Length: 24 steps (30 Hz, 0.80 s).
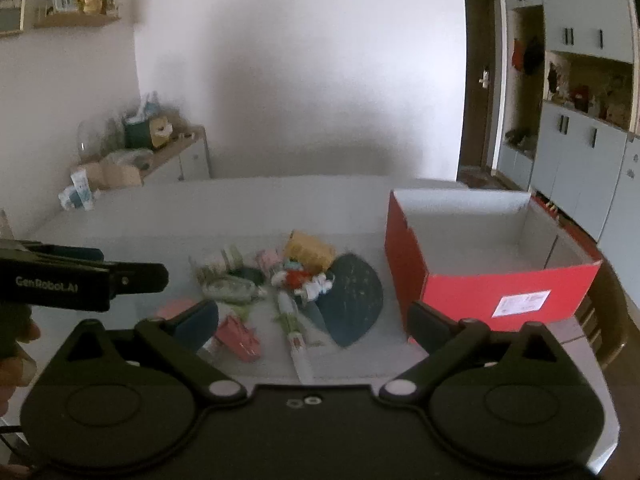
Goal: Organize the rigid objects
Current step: 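Grasp the pink heart dish with the left tool while the right tool grasps the glue stick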
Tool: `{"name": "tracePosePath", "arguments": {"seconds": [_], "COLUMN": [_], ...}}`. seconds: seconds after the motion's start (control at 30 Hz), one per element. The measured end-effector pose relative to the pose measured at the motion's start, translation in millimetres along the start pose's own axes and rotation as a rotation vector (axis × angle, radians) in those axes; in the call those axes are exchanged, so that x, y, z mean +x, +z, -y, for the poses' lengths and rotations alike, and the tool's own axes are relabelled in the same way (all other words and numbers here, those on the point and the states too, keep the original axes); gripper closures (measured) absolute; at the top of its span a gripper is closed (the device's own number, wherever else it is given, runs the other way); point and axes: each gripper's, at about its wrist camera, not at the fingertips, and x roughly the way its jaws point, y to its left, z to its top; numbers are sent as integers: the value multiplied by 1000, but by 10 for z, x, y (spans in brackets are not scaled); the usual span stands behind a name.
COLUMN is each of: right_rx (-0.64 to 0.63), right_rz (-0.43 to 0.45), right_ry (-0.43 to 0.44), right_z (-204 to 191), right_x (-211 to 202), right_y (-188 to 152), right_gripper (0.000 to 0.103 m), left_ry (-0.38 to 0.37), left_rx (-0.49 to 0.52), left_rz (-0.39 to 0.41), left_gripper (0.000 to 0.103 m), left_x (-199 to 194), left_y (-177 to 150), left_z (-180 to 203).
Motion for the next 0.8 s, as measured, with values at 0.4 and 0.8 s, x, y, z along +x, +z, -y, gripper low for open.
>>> {"name": "tracePosePath", "arguments": {"seconds": [0.4,0.8], "right_rx": [-53,-158], "right_rz": [-113,-208], "right_ry": [62,111], "right_z": [73,119], "right_x": [499,887], "right_y": [-182,-272], "right_gripper": [12,26], "left_ry": [79,35], "left_rx": [-38,78], "left_rz": [-176,-186], "left_gripper": [1,6], "left_x": [558,872], "left_y": [-345,-454], "left_z": [-206,74]}}
